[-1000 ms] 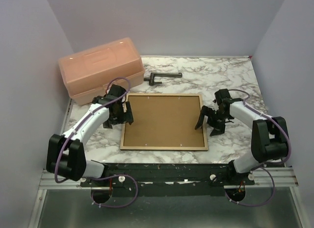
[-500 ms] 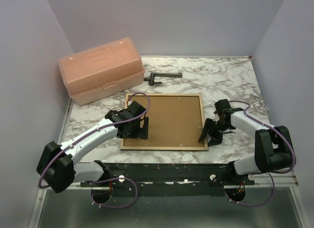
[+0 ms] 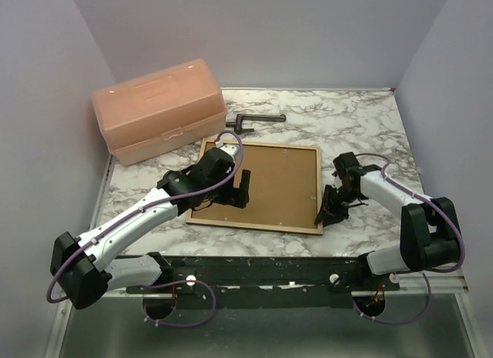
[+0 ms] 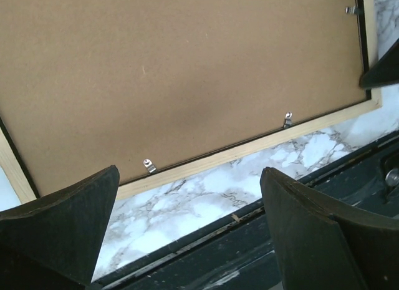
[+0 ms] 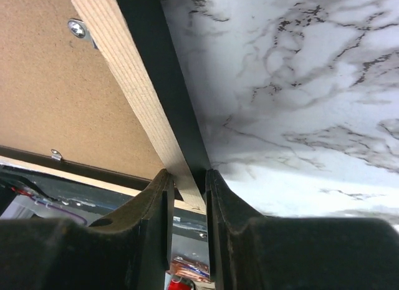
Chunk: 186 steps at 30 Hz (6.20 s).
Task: Put the photo into the frame
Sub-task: Turn over the photo frame at the center of the board.
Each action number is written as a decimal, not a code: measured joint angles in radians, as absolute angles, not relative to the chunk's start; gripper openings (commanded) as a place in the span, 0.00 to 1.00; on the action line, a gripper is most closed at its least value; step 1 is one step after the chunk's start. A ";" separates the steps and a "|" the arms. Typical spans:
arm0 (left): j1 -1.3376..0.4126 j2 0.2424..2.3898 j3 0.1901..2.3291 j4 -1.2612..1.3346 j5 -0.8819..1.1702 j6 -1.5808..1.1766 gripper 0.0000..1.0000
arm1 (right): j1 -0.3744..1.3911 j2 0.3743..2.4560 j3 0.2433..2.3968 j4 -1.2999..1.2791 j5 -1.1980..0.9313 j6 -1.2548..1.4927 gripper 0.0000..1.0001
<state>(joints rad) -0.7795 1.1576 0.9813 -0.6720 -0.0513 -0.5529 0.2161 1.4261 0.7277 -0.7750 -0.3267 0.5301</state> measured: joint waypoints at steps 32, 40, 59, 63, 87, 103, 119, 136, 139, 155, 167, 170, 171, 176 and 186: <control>-1.357 1.619 1.226 -0.700 -0.525 -0.106 0.83 | 0.216 1.368 1.155 -1.161 -0.405 0.480 0.00; -1.355 1.718 1.244 -0.715 -0.745 -0.171 0.48 | 0.216 1.354 1.155 -1.165 -0.434 0.481 0.00; -1.368 1.641 1.238 -0.788 -1.003 -0.225 0.09 | 0.214 1.300 1.213 -1.065 -0.527 0.518 0.86; -1.371 1.598 1.266 -0.869 -1.045 -0.231 0.05 | 0.215 1.273 1.297 -1.019 -0.513 0.511 0.97; -1.410 1.375 1.399 -1.080 -0.932 -0.196 0.00 | 0.215 0.904 1.193 -0.457 -0.527 0.218 0.98; -1.410 1.245 1.399 -1.079 -0.709 -0.149 0.00 | 0.215 0.837 1.038 -0.342 -0.896 -0.145 0.97; -1.409 1.232 1.438 -1.061 -0.619 -0.141 0.00 | 0.230 0.836 0.885 -0.273 -1.159 -0.327 0.96; -1.409 1.233 1.445 -1.063 -0.607 -0.143 0.00 | 0.427 1.011 0.743 0.097 -1.132 -0.331 0.41; -1.409 1.232 1.450 -1.076 -0.614 -0.136 0.00 | 0.434 1.019 0.739 0.150 -1.137 -0.376 0.08; -1.401 1.209 1.567 -1.072 -0.649 -0.133 0.78 | 0.452 1.008 0.827 0.135 -1.158 -0.363 0.00; -1.333 1.184 1.713 -0.976 -0.584 -0.157 0.83 | 0.443 1.098 1.042 -0.084 -1.071 -0.173 0.00; -1.264 1.171 1.721 -0.960 -0.498 -0.191 0.83 | 0.443 1.127 1.090 -0.141 -1.060 -0.150 0.00; -1.240 1.167 1.721 -0.956 -0.472 -0.203 0.83 | 0.442 1.137 1.104 -0.158 -1.059 -0.144 0.00; -1.129 1.134 1.683 -0.917 -0.328 -0.272 0.83 | 0.382 1.218 1.160 -0.205 -1.085 -0.047 0.00; -1.019 1.098 1.519 -0.875 -0.136 -0.386 0.83 | 0.159 1.406 1.100 -0.259 -1.191 0.209 0.00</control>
